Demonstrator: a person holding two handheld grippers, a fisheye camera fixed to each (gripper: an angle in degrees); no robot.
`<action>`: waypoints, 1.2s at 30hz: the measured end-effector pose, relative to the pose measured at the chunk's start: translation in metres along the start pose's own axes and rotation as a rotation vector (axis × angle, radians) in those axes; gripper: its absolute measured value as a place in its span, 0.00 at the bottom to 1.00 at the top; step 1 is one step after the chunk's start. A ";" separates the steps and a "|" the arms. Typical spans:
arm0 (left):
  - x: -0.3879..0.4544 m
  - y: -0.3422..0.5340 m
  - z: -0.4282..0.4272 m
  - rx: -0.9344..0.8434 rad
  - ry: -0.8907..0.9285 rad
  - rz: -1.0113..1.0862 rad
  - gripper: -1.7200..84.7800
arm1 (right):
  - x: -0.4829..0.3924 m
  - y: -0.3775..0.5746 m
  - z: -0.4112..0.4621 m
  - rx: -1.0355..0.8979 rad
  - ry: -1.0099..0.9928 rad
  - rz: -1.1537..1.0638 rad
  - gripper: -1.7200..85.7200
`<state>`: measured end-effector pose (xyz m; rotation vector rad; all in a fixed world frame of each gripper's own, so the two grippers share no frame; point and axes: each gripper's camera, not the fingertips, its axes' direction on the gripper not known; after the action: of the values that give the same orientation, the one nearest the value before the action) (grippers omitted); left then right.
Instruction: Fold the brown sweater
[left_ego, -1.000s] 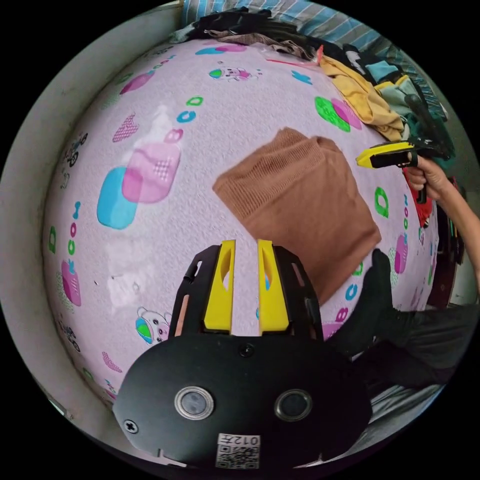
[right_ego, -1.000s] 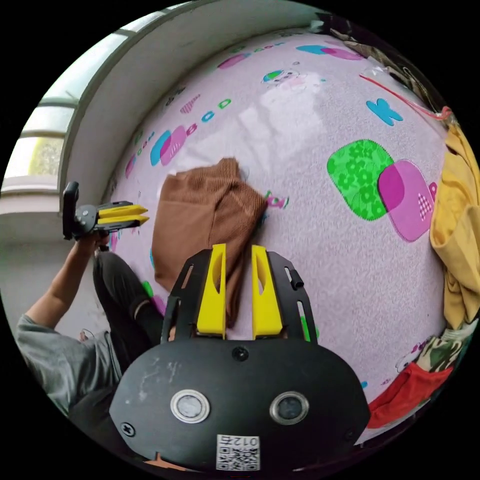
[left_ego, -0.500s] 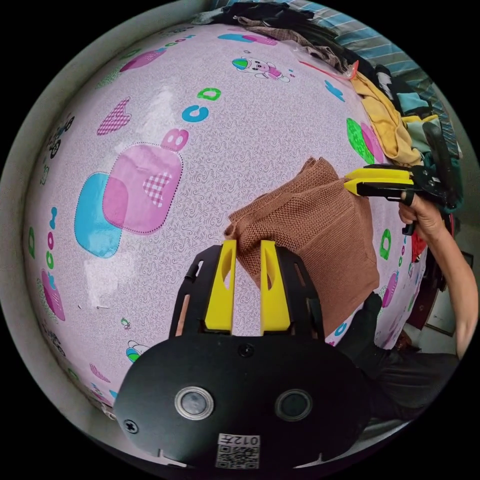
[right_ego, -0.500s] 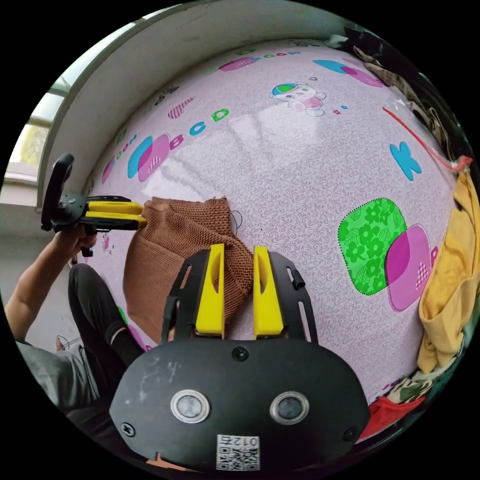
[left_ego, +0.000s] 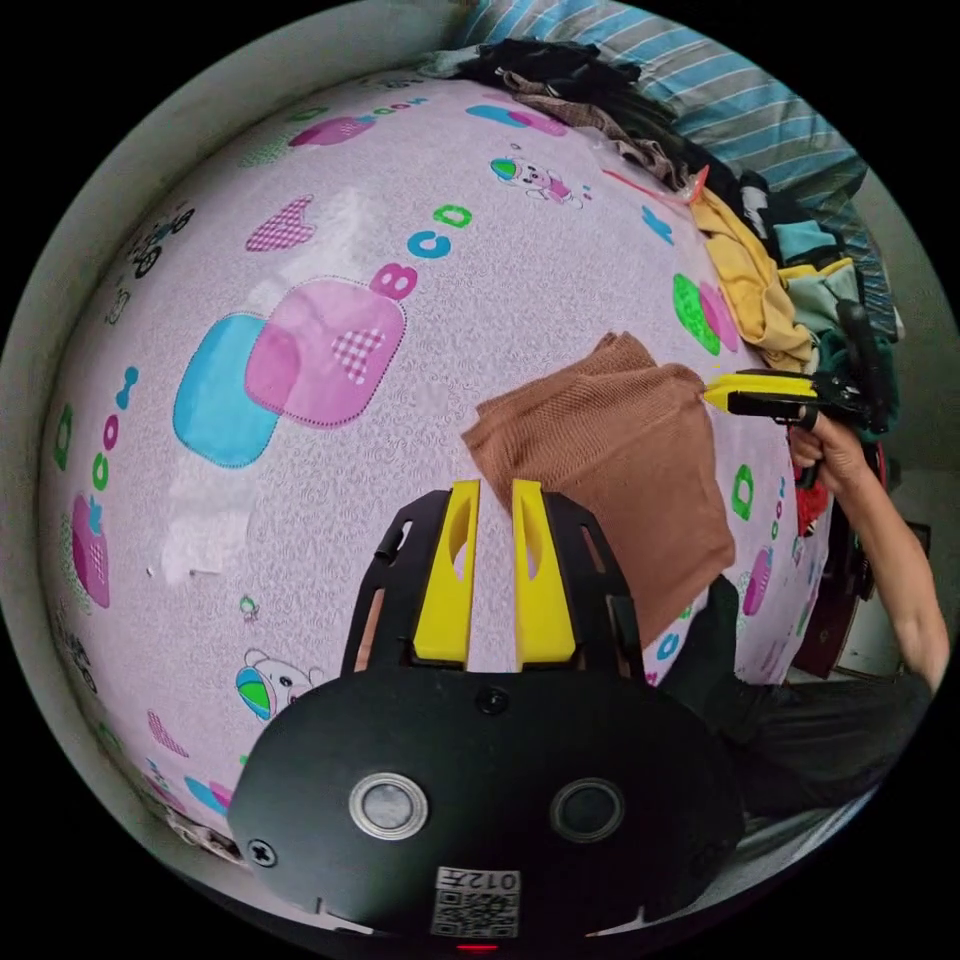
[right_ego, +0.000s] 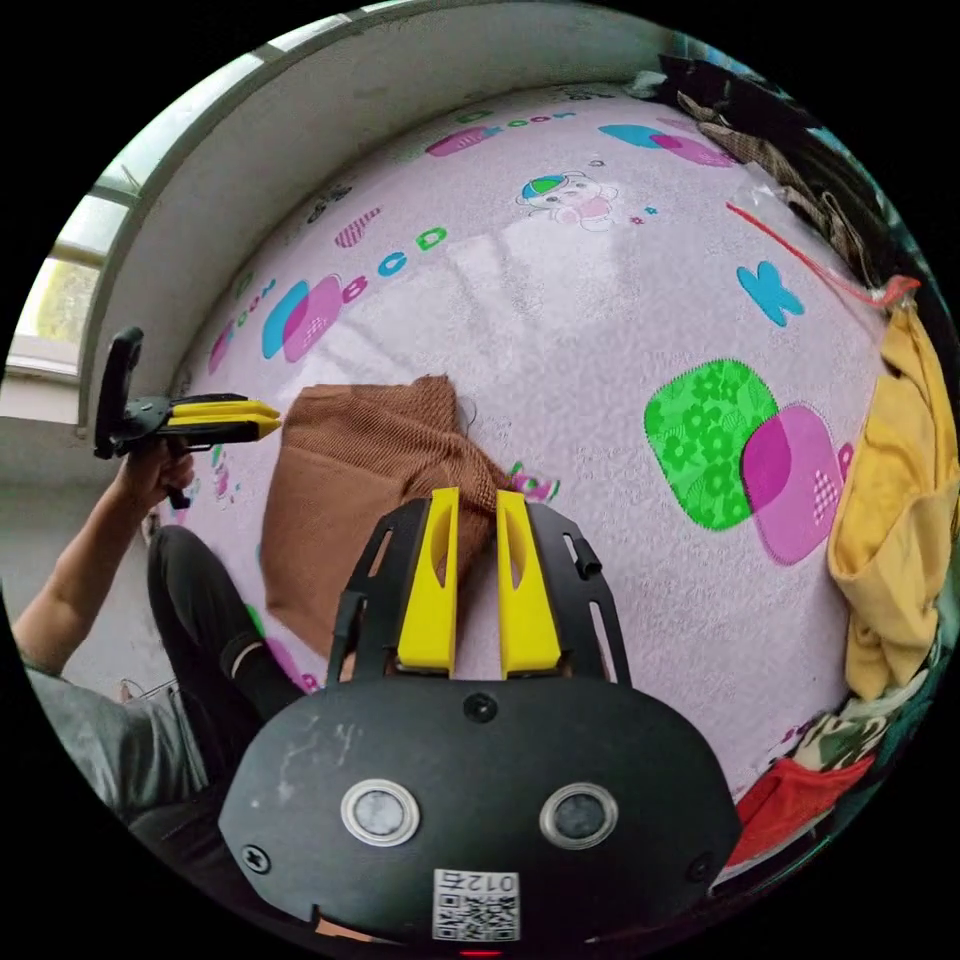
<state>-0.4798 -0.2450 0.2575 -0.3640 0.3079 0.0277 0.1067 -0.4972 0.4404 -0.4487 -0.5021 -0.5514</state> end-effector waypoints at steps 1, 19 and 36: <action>0.000 0.015 -0.002 -0.001 0.030 0.011 0.09 | 0.004 0.007 0.001 -0.016 -0.041 0.010 0.10; 0.015 0.131 0.050 -0.175 0.286 0.003 0.13 | 0.024 0.091 0.057 -0.124 -0.252 0.083 0.14; 0.030 0.154 0.049 -0.202 0.243 0.039 0.09 | -0.012 0.081 0.089 -0.150 -0.273 0.083 0.10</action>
<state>-0.4499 -0.0848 0.2384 -0.5632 0.5553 0.0527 0.1166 -0.3842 0.4823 -0.6909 -0.7027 -0.4512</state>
